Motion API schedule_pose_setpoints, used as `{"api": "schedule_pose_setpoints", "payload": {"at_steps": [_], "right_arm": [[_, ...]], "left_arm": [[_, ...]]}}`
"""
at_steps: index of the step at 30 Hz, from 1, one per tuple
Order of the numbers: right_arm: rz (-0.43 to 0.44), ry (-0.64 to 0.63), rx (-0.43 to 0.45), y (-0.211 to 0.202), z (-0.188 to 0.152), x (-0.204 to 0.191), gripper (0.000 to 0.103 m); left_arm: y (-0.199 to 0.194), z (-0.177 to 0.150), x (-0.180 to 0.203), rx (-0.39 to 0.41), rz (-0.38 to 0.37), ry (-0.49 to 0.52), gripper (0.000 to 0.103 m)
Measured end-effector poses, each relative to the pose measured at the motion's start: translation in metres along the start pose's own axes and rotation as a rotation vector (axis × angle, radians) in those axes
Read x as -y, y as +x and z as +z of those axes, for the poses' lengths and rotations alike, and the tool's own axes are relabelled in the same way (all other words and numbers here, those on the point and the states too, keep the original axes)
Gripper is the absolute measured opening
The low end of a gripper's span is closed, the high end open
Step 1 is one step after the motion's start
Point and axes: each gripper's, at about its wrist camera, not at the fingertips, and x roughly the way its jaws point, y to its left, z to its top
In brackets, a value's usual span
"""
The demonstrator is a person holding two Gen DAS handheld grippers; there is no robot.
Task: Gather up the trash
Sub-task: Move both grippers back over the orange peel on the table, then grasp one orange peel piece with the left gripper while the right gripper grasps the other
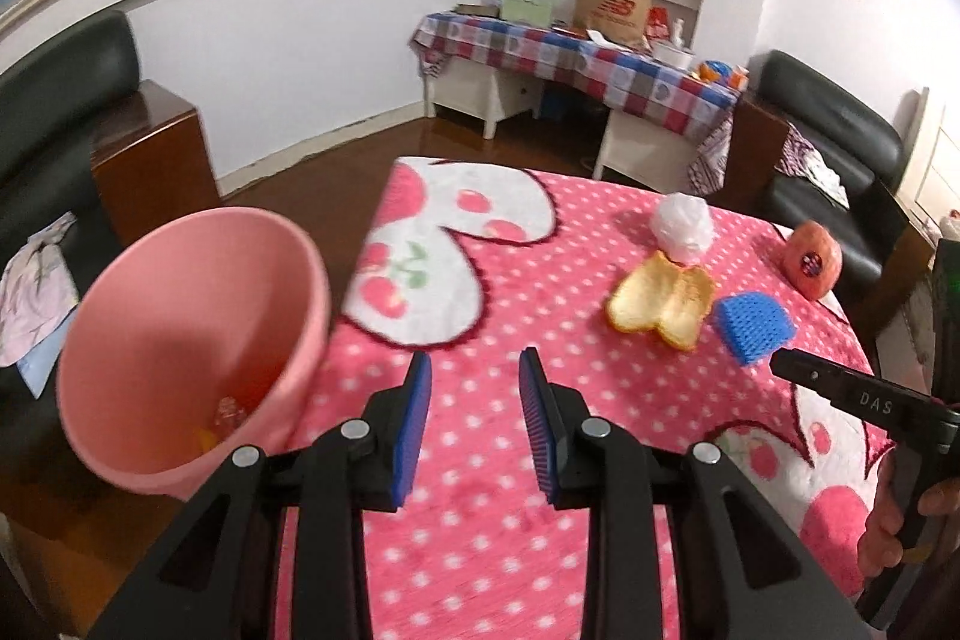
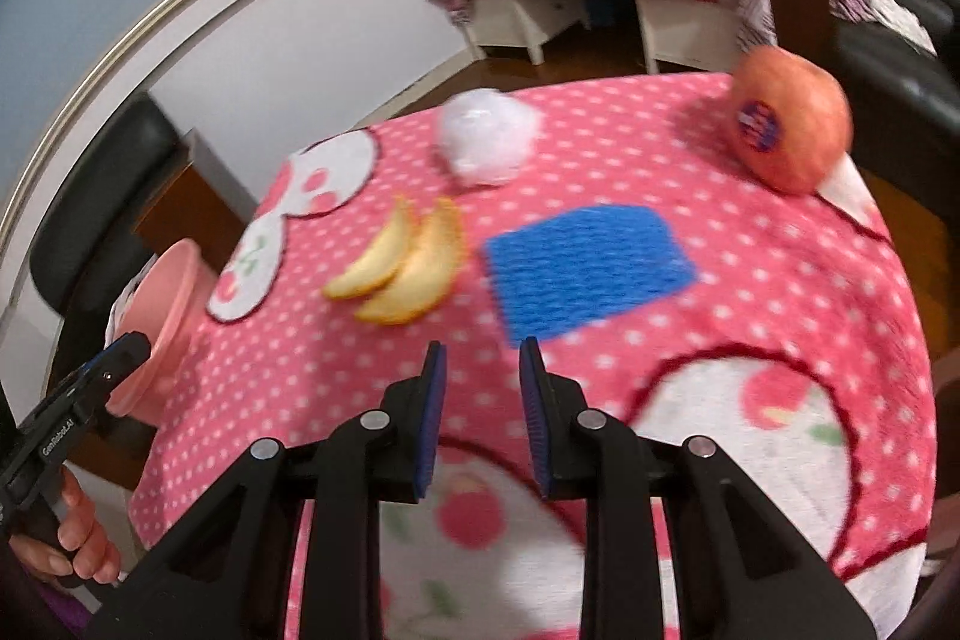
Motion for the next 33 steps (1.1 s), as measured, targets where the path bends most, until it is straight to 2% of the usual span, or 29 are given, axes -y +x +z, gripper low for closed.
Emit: {"api": "schedule_pose_setpoints", "payload": {"at_steps": [8,15,21,25,27,29,30,33], "right_arm": [[0.012,0.036,0.025,-0.003,0.004,0.020,0.025],[0.031,0.036,0.033,-0.003,0.009,0.026,0.025],[0.035,0.023,0.038,-0.004,0.014,0.025,0.025],[0.032,0.020,0.034,-0.001,0.018,0.027,0.025],[0.036,0.019,0.031,0.001,0.019,0.027,0.025],[0.049,0.018,0.026,0.004,0.021,0.026,0.025],[0.056,0.017,0.025,0.005,0.022,0.025,0.025],[0.074,0.010,0.023,0.007,0.024,0.022,0.025]], "left_arm": [[0.036,0.011,0.036,-0.048,-0.071,0.039,0.029],[0.076,0.018,0.061,-0.109,-0.129,0.012,0.029],[0.109,0.023,0.070,-0.167,-0.136,-0.037,0.029],[0.126,0.024,0.068,-0.215,-0.144,-0.110,0.029],[0.129,0.026,0.067,-0.213,-0.152,-0.140,0.028],[0.131,0.027,0.066,-0.214,-0.164,-0.157,0.021],[0.131,0.028,0.065,-0.214,-0.170,-0.166,0.013],[0.130,0.029,0.064,-0.211,-0.173,-0.176,0.008]]}}
